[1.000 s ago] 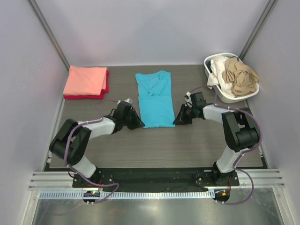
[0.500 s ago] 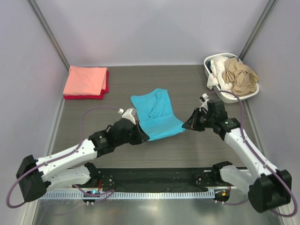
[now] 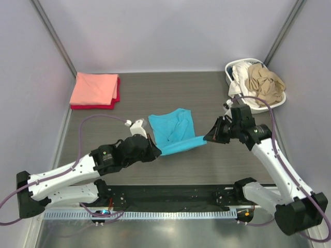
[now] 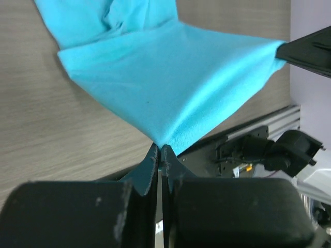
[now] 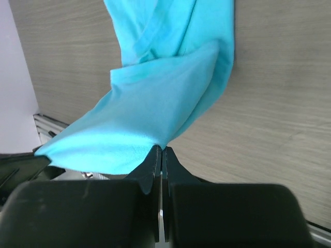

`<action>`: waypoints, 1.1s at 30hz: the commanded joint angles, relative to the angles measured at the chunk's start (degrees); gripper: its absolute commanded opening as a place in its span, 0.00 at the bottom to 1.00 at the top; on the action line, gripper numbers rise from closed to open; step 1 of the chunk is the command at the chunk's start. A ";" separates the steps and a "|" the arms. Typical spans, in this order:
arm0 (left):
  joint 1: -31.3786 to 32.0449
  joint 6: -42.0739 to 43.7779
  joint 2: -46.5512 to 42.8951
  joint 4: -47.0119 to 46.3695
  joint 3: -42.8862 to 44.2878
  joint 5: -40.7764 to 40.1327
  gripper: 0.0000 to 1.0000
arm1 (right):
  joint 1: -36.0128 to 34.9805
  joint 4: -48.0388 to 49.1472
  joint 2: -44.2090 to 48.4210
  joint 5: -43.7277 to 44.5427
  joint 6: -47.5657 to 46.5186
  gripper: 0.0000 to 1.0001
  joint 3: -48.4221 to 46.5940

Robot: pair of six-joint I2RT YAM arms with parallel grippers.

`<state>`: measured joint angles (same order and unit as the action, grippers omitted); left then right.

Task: Fold and stack the t-shirts
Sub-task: Fold the tshirt

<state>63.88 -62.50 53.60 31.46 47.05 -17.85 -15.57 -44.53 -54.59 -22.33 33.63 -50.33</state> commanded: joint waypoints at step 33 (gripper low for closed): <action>-44.08 22.60 42.35 -8.87 27.11 28.99 0.02 | 1.16 4.54 -62.28 6.68 -8.23 0.02 -51.87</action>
<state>24.21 -41.74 90.74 25.26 69.87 5.26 -15.73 -41.74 -112.77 -17.80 26.63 -96.09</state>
